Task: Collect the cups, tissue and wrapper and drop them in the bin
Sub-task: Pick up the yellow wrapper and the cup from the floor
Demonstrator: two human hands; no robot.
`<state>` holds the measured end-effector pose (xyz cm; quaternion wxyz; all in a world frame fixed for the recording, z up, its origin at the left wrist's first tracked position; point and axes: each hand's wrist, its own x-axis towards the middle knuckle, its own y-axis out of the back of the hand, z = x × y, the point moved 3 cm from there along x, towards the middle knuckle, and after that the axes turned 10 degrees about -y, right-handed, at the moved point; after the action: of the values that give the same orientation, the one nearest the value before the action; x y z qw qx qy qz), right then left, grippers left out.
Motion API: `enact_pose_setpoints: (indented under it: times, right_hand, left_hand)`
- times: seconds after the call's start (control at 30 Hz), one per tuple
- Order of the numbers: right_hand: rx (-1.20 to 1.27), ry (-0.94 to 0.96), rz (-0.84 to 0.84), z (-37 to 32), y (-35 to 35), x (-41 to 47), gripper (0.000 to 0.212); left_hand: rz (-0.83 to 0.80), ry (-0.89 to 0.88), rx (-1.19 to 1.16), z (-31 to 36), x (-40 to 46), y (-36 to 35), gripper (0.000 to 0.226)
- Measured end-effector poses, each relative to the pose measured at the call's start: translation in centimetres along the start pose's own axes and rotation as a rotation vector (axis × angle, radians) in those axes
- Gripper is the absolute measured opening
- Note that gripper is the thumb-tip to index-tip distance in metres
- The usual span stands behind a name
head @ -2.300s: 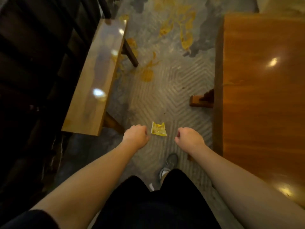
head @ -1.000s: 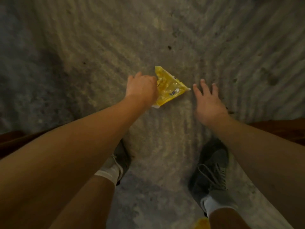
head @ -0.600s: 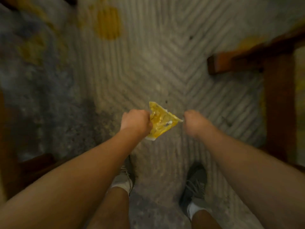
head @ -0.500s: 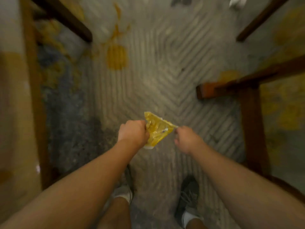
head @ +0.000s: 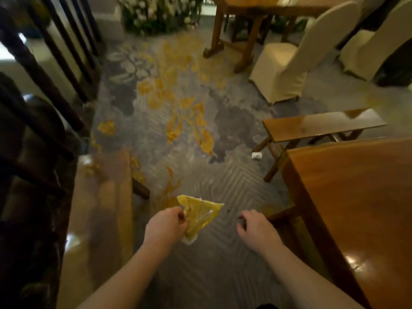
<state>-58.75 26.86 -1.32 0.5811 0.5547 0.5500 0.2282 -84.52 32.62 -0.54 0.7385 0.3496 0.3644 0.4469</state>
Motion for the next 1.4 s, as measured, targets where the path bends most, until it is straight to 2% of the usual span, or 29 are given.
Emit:
enact_pose_setpoints:
  times: [0.13, 0.3, 0.83, 1.1, 1.23, 1.4]
  right_hand:
    - [0.041, 0.029, 0.058, -0.8, 6.0, 2.7, 0.032]
    - [0.062, 0.045, 0.056, -0.1, 9.7, 9.4, 0.037]
    - [-0.018, -0.01, -0.089, 1.5, 18.2, 32.2, 0.03]
    - [-0.003, -0.222, -0.188, 2.1, 18.3, 44.1, 0.032]
    - [0.059, -0.407, -0.281, 2.2, 17.6, 50.1, 0.036]
    - [0.215, -0.631, -0.363, 1.6, 15.5, 58.1, 0.041]
  left_hand:
    - [0.073, -0.055, 0.021, 1.9, 3.8, 5.9, 0.019]
    - [0.075, -0.102, 0.073, 4.1, 11.5, 9.4, 0.017]
    - [-0.022, -0.099, 0.126, 11.4, 38.0, 10.7, 0.021]
    - [-0.217, -0.257, 0.163, 11.6, 56.3, 8.3, 0.02]
    - [-0.332, -0.357, 0.198, 10.7, 66.0, 7.0, 0.021]
    - [-0.489, -0.383, 0.274, 8.0, 76.7, 5.7, 0.02]
